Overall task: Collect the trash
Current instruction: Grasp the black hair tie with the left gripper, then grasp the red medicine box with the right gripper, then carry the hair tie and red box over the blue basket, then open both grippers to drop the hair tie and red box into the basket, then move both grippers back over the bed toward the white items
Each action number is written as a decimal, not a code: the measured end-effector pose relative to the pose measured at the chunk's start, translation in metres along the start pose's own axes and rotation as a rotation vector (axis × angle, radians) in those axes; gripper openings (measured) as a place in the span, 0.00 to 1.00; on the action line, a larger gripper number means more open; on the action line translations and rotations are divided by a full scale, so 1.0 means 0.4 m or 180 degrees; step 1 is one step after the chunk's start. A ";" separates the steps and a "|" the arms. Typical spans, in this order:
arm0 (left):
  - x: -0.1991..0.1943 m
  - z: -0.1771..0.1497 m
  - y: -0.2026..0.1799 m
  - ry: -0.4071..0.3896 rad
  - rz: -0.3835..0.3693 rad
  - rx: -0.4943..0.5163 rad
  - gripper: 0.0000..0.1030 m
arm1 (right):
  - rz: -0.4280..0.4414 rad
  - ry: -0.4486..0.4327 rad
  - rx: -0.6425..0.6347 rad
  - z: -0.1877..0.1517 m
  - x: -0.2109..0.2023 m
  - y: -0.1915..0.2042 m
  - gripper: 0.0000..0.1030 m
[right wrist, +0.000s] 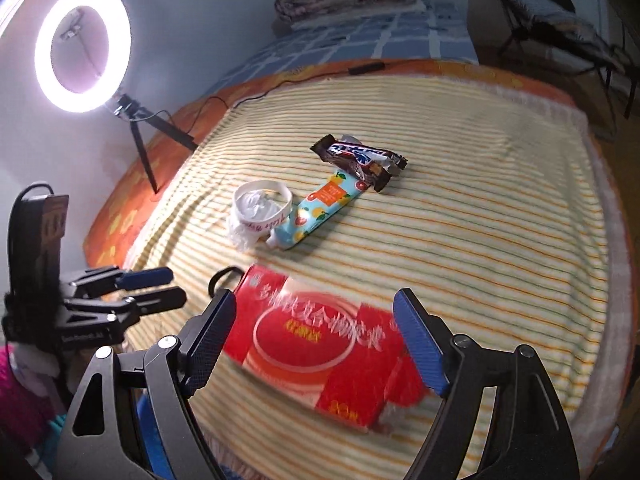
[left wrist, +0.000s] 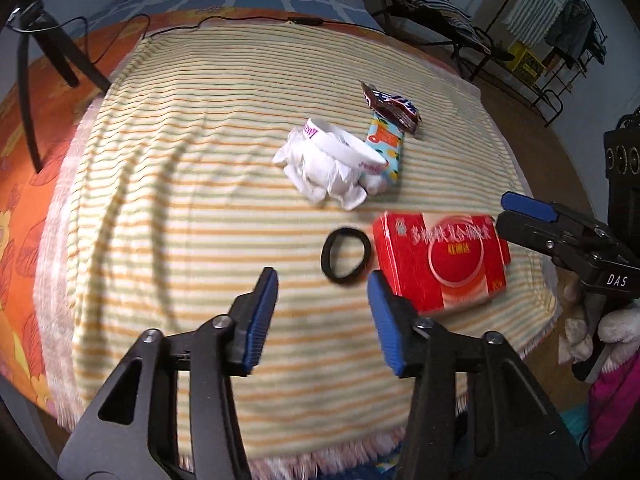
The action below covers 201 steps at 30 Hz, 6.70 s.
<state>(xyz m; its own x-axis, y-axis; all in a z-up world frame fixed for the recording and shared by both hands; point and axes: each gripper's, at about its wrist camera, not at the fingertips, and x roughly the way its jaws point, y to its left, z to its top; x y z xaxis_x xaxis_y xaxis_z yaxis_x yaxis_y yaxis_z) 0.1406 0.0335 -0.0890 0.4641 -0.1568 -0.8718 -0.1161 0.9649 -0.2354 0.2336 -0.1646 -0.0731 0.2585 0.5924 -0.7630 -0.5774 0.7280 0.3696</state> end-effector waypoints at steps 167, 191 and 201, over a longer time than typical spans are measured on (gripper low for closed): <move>-0.140 -0.526 0.088 0.0158 0.0376 -0.0029 0.33 | 0.0000 0.0770 -0.1246 -0.519 0.006 0.364 0.94; -0.176 -0.223 -0.002 -0.0188 0.0189 0.0143 0.48 | -0.0190 -0.0005 -0.0569 -0.250 -0.124 0.215 0.94; -0.100 -0.075 -0.005 -0.0191 0.0160 0.0170 0.48 | -0.0241 -0.0207 -0.0416 -0.084 -0.108 0.134 0.94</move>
<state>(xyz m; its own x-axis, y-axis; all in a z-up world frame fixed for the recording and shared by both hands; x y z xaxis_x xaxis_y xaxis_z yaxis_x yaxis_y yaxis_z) 0.0958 0.0316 -0.0668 0.5110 -0.0966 -0.8542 -0.0943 0.9814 -0.1674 0.1653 -0.1628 -0.0381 0.3523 0.5618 -0.7485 -0.6490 0.7229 0.2371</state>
